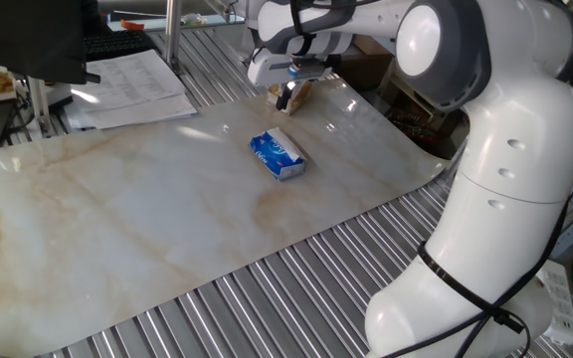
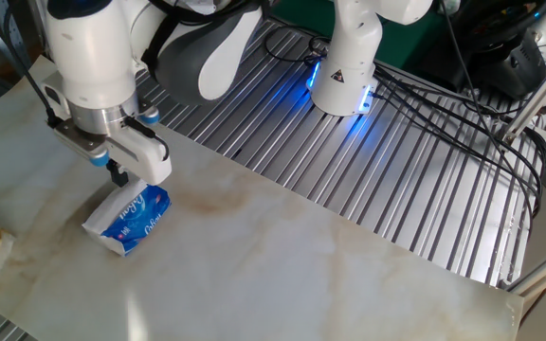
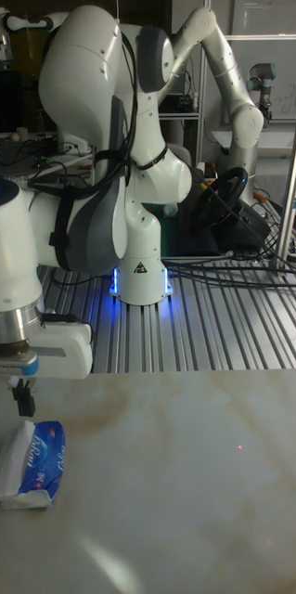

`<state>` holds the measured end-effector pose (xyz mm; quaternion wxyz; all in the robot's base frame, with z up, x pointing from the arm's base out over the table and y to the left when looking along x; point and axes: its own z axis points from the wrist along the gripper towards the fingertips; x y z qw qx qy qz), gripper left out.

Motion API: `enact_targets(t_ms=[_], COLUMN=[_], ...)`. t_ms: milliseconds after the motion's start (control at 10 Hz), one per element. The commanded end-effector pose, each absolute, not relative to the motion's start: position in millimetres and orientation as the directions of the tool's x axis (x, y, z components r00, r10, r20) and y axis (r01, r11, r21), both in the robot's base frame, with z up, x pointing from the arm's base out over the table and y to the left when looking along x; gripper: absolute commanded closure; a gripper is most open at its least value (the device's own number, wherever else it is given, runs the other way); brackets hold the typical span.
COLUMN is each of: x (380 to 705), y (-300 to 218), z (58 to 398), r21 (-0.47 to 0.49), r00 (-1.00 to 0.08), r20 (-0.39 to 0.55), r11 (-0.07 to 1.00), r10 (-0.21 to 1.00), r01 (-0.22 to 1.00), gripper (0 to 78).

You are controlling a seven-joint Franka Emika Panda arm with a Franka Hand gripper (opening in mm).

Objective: Pull out a napkin

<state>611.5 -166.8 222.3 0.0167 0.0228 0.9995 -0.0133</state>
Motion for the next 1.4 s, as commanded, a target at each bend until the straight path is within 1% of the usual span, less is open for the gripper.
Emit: enact_targets(t_ms=[100, 700, 900, 1100, 1400], x=[614.9, 614.8, 614.8, 614.8, 614.8], y=[-169.4, -169.3, -169.3, -169.3, -169.3], z=[225.6, 225.7, 225.7, 225.7, 225.7], r21=[-0.026, -0.043, -0.063, -0.103, -0.095], r00=[-0.998, -0.997, -0.995, -0.990, -0.993], r20=[-0.039, -0.031, -0.027, -0.029, -0.031], r11=[0.999, 0.996, 0.993, 0.985, 0.989], r10=[0.046, 0.071, 0.094, 0.137, 0.115], r01=[0.047, 0.072, 0.095, 0.139, 0.118], gripper=[77.6, 77.6, 77.6, 77.6, 77.6])
